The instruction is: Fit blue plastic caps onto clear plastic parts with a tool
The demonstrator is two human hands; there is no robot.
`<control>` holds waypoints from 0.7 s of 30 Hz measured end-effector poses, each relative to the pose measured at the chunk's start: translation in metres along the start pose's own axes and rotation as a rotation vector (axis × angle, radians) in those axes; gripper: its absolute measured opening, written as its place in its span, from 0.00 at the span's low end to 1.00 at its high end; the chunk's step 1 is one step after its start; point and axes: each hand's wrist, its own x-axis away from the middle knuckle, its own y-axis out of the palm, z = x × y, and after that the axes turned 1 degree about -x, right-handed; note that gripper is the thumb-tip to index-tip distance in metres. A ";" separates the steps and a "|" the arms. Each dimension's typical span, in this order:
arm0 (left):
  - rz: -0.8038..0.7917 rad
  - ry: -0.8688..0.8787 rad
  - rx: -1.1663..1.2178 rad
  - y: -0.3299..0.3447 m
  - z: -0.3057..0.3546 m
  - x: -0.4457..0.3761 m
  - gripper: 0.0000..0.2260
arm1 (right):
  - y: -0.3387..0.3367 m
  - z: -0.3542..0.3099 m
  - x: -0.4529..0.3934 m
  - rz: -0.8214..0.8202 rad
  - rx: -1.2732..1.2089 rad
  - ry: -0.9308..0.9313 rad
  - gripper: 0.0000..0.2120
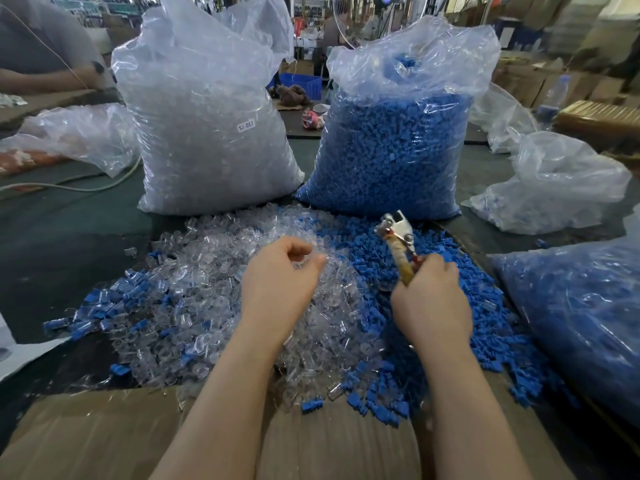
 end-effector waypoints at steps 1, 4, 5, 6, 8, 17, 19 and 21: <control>0.019 0.006 -0.105 0.000 -0.002 0.000 0.13 | 0.000 0.003 -0.001 0.017 0.014 0.048 0.21; 0.009 -0.028 -0.316 0.000 -0.005 0.000 0.22 | 0.000 0.008 -0.002 0.021 0.059 0.155 0.29; -0.019 -0.050 -0.363 0.001 -0.007 0.000 0.25 | 0.001 0.009 -0.003 -0.002 0.071 0.181 0.32; -0.061 -0.074 -0.407 0.001 -0.009 0.000 0.27 | 0.002 0.010 -0.004 -0.035 0.084 0.205 0.35; -0.163 -0.113 -0.453 0.002 -0.010 0.000 0.31 | 0.003 0.011 -0.005 -0.113 0.114 0.228 0.34; -0.241 -0.040 -0.453 -0.001 -0.008 0.000 0.33 | 0.010 0.001 -0.003 -0.280 -0.061 -0.087 0.05; -0.264 -0.021 -0.406 -0.002 -0.009 -0.001 0.34 | 0.011 -0.002 -0.001 -0.298 -0.143 -0.143 0.05; -0.295 0.004 -0.347 -0.002 -0.008 -0.001 0.34 | 0.011 -0.005 0.000 -0.287 -0.224 -0.191 0.05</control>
